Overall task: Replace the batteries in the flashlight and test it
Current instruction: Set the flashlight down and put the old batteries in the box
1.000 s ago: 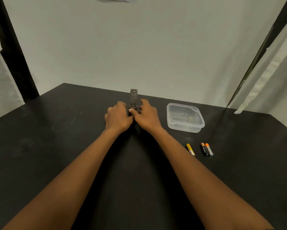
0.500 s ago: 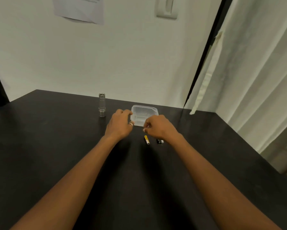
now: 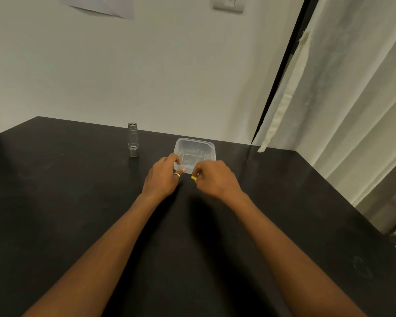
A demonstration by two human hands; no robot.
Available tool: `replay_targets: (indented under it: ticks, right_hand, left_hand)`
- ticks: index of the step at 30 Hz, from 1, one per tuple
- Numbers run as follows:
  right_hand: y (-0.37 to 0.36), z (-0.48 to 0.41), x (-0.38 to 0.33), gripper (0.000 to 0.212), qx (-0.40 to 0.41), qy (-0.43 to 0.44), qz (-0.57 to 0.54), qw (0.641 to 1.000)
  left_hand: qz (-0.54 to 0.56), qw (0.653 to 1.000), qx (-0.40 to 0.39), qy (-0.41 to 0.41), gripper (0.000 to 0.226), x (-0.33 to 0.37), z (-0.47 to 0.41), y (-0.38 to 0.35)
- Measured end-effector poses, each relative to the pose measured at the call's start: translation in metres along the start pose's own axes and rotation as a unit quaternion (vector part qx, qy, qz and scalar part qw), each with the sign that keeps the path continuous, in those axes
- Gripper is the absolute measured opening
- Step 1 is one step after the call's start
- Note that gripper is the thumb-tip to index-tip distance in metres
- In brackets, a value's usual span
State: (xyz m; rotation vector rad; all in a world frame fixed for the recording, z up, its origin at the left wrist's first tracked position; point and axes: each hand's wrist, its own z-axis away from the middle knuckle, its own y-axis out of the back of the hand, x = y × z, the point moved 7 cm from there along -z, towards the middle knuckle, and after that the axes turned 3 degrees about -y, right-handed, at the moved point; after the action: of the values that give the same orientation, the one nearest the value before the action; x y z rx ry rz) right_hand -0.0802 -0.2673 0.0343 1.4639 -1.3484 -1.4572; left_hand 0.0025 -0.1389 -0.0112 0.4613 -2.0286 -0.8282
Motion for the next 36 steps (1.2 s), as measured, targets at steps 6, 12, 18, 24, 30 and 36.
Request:
replay_targets:
  ticks: [6, 12, 18, 24, 30, 36]
  right_hand:
    - [0.048, -0.044, 0.000, 0.029, 0.077, 0.020, -0.045, 0.996]
    - [0.011, -0.080, -0.021, 0.016, -0.016, 0.051, 0.053, 0.997]
    - [-0.025, -0.094, -0.024, 0.018, -0.053, 0.050, 0.109, 0.991]
    - [-0.034, -0.101, -0.019, 0.017, -0.054, 0.046, 0.107, 0.992]
    - [0.034, -0.091, -0.002, 0.022, 0.027, 0.006, -0.005, 1.000]
    - [0.052, -0.031, 0.035, 0.006, -0.042, -0.071, 0.028, 0.996]
  left_hand:
    - [0.018, 1.000, 0.009, -0.001, 0.017, -0.005, 0.013, 0.007]
    - [0.037, 0.999, 0.034, -0.013, 0.022, -0.006, 0.031, 0.013]
    - [0.036, 0.998, 0.035, -0.027, 0.020, -0.005, 0.035, 0.013]
    - [0.029, 0.998, 0.036, -0.032, 0.021, -0.005, 0.033, 0.013]
    - [0.021, 0.999, 0.040, -0.023, 0.023, -0.004, 0.034, 0.017]
    - [0.021, 0.999, 0.038, -0.010, 0.021, -0.005, 0.033, 0.017]
